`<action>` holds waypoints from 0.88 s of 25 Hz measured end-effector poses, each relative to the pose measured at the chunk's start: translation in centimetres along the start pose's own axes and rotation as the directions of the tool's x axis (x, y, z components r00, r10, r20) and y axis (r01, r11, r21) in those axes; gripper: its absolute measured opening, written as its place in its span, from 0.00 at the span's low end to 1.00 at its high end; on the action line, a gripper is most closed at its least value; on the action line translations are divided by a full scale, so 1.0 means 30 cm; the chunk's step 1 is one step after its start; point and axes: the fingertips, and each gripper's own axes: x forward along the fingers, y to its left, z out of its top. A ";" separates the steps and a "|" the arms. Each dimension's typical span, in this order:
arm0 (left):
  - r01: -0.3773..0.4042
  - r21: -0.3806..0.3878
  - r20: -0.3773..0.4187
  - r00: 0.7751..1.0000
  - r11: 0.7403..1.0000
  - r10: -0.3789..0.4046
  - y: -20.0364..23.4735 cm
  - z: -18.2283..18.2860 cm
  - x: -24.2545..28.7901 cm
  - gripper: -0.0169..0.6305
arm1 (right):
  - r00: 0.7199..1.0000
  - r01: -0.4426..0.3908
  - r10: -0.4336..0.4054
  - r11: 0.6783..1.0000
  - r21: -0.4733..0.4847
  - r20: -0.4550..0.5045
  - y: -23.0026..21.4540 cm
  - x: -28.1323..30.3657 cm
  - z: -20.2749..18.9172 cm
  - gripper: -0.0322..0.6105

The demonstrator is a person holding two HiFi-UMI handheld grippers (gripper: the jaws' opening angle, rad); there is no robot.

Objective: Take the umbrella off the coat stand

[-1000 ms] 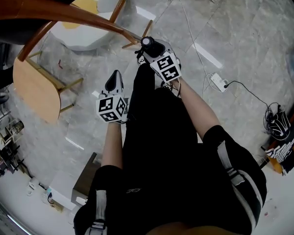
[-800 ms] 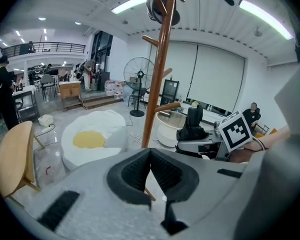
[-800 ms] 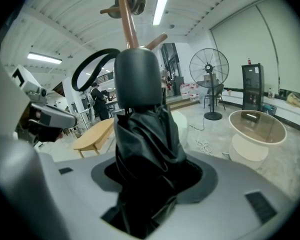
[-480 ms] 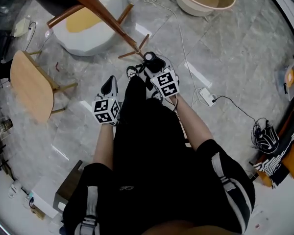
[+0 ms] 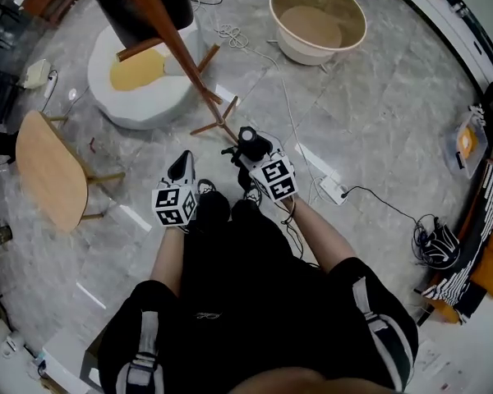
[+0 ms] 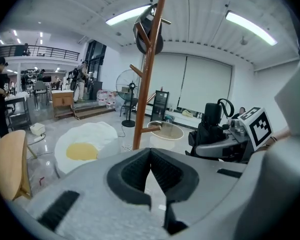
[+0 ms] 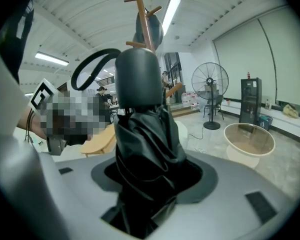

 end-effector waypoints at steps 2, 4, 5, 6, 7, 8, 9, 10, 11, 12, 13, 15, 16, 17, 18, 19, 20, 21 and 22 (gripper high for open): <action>0.019 -0.036 0.020 1.000 0.999 -0.019 0.008 0.031 0.002 0.02 | 1.000 0.018 -0.018 1.000 -0.002 0.010 0.007 0.004 0.035 0.43; 0.038 -0.057 0.036 0.999 0.998 -0.036 0.013 0.054 -0.015 0.02 | 0.999 0.033 -0.033 0.999 0.005 0.016 0.031 0.001 0.057 0.43; 0.048 -0.053 0.043 0.998 0.997 -0.046 0.012 0.067 -0.022 0.02 | 0.999 0.042 -0.042 0.999 0.013 0.021 0.040 -0.003 0.069 0.43; 0.058 -0.039 0.052 0.997 0.998 -0.056 0.011 0.086 -0.028 0.02 | 0.998 0.052 -0.053 0.998 0.026 0.029 0.045 -0.007 0.085 0.43; 0.067 -0.023 0.065 0.996 0.997 -0.065 0.012 0.111 -0.035 0.02 | 0.997 0.063 -0.064 0.997 0.041 0.039 0.048 -0.012 0.106 0.43; 0.074 -0.006 0.084 0.994 0.997 -0.073 0.018 0.143 -0.045 0.02 | 0.996 0.072 -0.075 0.996 0.057 0.051 0.052 -0.017 0.132 0.43; 0.078 0.010 0.106 0.991 0.997 -0.079 0.026 0.179 -0.057 0.02 | 0.994 0.083 -0.087 0.994 0.069 0.065 0.054 -0.021 0.160 0.43; 0.080 0.026 0.129 0.988 0.996 -0.083 0.037 0.218 -0.069 0.02 | 0.992 0.094 -0.100 0.993 0.077 0.079 0.056 -0.024 0.190 0.43; 0.080 0.041 0.149 0.985 0.996 -0.086 0.049 0.256 -0.081 0.02 | 0.989 0.106 -0.113 0.991 0.080 0.092 0.057 -0.027 0.224 0.43; 0.081 0.053 0.165 0.982 0.995 -0.089 0.060 0.291 -0.092 0.02 | 0.987 0.117 -0.125 0.990 0.078 0.104 0.061 -0.031 0.261 0.43; 0.082 0.063 0.180 0.979 0.995 -0.093 0.070 0.324 -0.104 0.02 | 0.984 0.127 -0.134 0.989 0.072 0.117 0.068 -0.038 0.298 0.43; 0.082 0.076 0.209 0.973 0.994 -0.096 0.086 0.384 -0.129 0.02 | 0.978 0.143 -0.150 0.988 0.052 0.143 0.078 -0.060 0.364 0.43; 0.080 0.080 0.224 0.970 0.994 -0.096 0.093 0.412 -0.140 0.02 | 0.975 0.152 -0.156 0.988 0.041 0.157 0.080 -0.071 0.394 0.43; 0.077 0.084 0.240 0.966 0.993 -0.095 0.099 0.439 -0.150 0.02 | 0.972 0.160 -0.163 0.987 0.031 0.171 0.080 -0.082 0.423 0.43; 0.075 0.089 0.255 0.962 0.993 -0.095 0.102 0.465 -0.160 0.02 | 0.968 0.167 -0.168 0.986 0.024 0.184 0.082 -0.094 0.452 0.43; 0.074 0.095 0.268 0.958 0.993 -0.097 0.102 0.487 -0.170 0.02 | 0.965 0.173 -0.173 0.985 0.019 0.195 0.085 -0.107 0.478 0.43; 0.075 0.102 0.281 0.954 0.992 -0.101 0.099 0.508 -0.181 0.02 | 0.963 0.177 -0.177 0.984 0.017 0.204 0.089 -0.121 0.502 0.43; 0.078 0.109 0.294 0.950 0.991 -0.108 0.094 0.529 -0.192 0.02 | 0.961 0.180 -0.180 0.983 0.016 0.212 0.093 -0.137 0.525 0.43; 0.083 0.116 0.307 0.945 0.990 -0.116 0.089 0.549 -0.202 0.02 | 0.958 0.184 -0.183 0.983 0.016 0.220 0.096 -0.152 0.546 0.43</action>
